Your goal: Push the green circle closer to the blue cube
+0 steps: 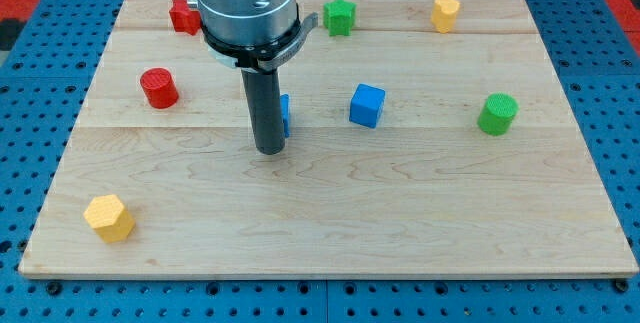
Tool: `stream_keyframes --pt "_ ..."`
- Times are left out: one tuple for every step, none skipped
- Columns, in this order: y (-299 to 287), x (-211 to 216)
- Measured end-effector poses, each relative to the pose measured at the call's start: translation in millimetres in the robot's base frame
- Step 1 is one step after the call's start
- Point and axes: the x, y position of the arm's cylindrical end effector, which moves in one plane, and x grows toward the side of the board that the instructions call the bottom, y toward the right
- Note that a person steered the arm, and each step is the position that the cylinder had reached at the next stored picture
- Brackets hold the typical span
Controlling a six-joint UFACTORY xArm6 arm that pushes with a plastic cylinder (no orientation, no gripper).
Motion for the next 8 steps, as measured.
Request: stream_keyframes --pt "2.7 -0.6" --pt "27.8 -18.8" --pt "58.5 -25.3" --pt "58.4 -19.5" --pt "115.7 -18.6" --pt "160.2 -21.0" --pt "173.1 -57.8" --pt "218.4 -72.7"
